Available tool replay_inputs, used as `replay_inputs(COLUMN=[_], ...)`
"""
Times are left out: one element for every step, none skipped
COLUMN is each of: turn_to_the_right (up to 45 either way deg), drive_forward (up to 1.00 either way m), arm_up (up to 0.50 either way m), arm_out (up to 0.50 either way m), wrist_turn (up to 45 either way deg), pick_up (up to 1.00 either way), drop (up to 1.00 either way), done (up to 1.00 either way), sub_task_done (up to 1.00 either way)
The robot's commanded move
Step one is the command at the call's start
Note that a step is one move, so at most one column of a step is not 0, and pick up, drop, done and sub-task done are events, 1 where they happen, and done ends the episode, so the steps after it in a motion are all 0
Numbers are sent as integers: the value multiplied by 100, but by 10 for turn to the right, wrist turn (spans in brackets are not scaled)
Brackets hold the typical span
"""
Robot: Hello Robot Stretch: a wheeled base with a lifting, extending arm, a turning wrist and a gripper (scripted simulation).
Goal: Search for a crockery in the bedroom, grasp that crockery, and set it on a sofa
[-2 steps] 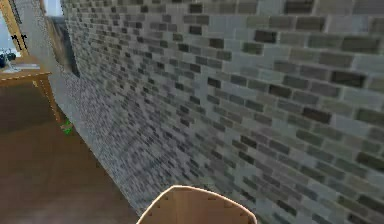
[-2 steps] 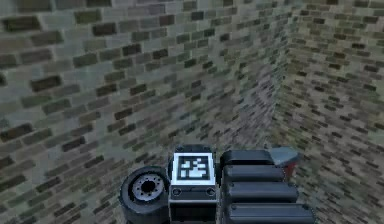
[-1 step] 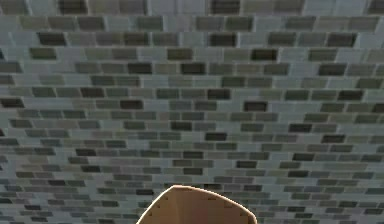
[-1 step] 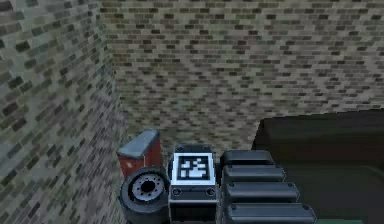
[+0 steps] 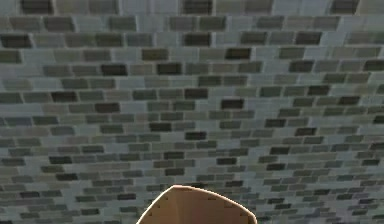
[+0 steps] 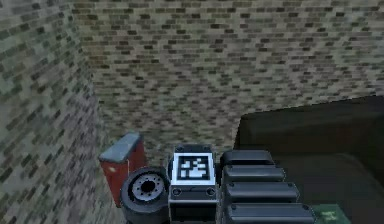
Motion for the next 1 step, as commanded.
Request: replay_inputs(turn_to_the_right=[-450], drive_forward=[0], arm_up=[0], arm_out=[0], wrist_turn=[0], pick_up=[0], drop=[0], done=[0], sub_task_done=[0])
